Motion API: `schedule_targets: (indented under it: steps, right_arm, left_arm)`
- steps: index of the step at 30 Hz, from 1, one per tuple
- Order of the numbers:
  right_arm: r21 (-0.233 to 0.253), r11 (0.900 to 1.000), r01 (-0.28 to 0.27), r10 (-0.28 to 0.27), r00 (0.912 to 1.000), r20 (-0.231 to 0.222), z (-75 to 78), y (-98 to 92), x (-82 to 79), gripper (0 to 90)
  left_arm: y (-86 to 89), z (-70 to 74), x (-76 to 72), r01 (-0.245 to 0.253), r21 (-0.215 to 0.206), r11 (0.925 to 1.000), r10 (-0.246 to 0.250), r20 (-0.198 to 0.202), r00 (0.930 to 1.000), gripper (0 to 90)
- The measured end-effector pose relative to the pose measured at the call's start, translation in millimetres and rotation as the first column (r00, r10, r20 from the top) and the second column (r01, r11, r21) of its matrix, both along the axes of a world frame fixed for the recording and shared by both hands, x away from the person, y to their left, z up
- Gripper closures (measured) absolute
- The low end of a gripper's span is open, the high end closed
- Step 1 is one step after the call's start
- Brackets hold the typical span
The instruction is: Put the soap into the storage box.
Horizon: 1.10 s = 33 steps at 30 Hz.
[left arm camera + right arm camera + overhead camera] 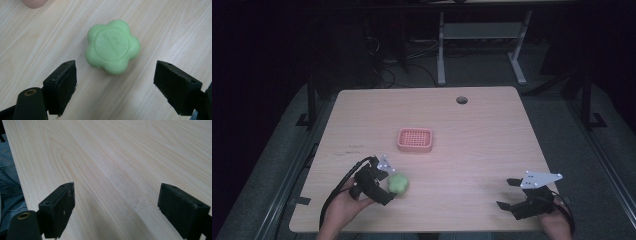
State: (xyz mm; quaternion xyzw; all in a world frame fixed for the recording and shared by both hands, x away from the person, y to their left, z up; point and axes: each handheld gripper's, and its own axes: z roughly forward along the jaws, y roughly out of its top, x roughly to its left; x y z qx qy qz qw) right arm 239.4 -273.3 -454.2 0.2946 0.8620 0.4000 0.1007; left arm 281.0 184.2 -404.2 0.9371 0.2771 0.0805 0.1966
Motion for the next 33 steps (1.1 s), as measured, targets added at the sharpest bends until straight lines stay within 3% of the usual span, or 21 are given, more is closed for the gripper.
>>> schedule_targets:
  steps: [15,33]
  right_arm:
    - [0.003,1.000,-0.004,0.004,1.0000,0.000,-0.2,0.7,0.0,13.8]
    - [0.004,1.000,-0.007,0.007,1.0000,0.003,-0.2,1.1,0.0,13.8]
  left_arm:
    - [-17.0,-7.0,16.1,0.006,0.024,0.9997,-0.005,-0.033,0.9994,18.5]
    - [-33.5,-21.5,27.8,0.016,0.089,0.9959,-0.008,-0.088,0.9961,18.6]
